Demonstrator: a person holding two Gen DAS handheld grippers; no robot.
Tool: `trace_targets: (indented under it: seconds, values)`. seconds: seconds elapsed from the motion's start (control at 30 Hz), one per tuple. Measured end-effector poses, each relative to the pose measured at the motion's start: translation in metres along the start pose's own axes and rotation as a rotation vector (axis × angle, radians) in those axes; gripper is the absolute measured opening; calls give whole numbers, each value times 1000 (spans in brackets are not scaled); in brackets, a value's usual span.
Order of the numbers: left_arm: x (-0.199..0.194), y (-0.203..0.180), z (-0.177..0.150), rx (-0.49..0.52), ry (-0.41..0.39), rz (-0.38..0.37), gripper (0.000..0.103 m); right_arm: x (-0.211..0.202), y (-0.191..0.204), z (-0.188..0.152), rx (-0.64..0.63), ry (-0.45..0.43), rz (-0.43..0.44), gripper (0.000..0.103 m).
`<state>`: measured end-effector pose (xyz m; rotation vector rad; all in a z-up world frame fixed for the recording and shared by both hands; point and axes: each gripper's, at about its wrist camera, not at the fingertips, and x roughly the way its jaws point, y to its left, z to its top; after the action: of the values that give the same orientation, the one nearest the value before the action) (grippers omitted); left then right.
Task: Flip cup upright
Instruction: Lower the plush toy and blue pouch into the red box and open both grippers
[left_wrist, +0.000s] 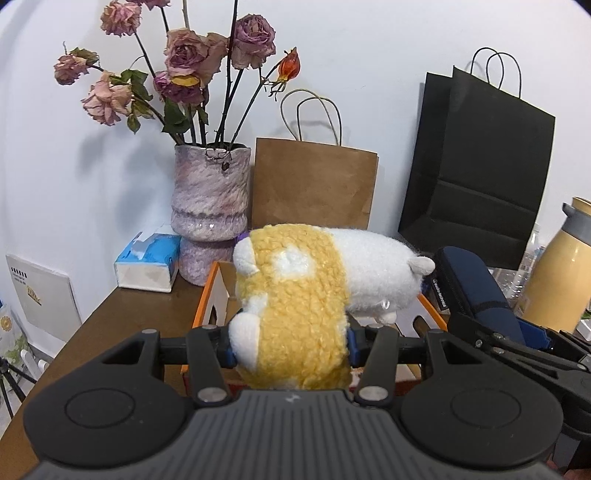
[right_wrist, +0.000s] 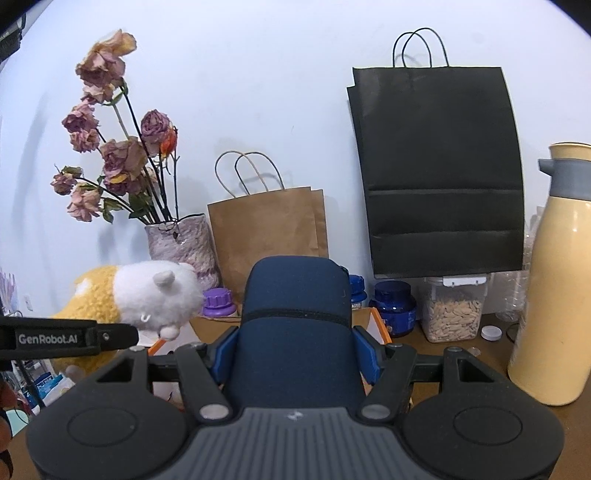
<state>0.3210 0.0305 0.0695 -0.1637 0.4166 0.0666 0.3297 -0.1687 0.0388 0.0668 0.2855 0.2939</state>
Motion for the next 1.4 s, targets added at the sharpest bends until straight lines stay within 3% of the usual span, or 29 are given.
trace_targets:
  seconds: [0.63, 1.23, 1.33, 1.4]
  values:
    - [95, 19, 5, -34, 73, 48, 51, 99, -13, 3, -23, 100, -10, 64]
    - [132, 32, -15, -22, 154, 70, 52, 135, -16, -25, -23, 167, -11, 64]
    - [133, 32, -16, -20, 161, 66, 58, 139, -18, -27, -12, 186, -11, 67]
    - [131, 32, -16, -20, 149, 72, 79, 138, -20, -27, -5, 182, -17, 72]
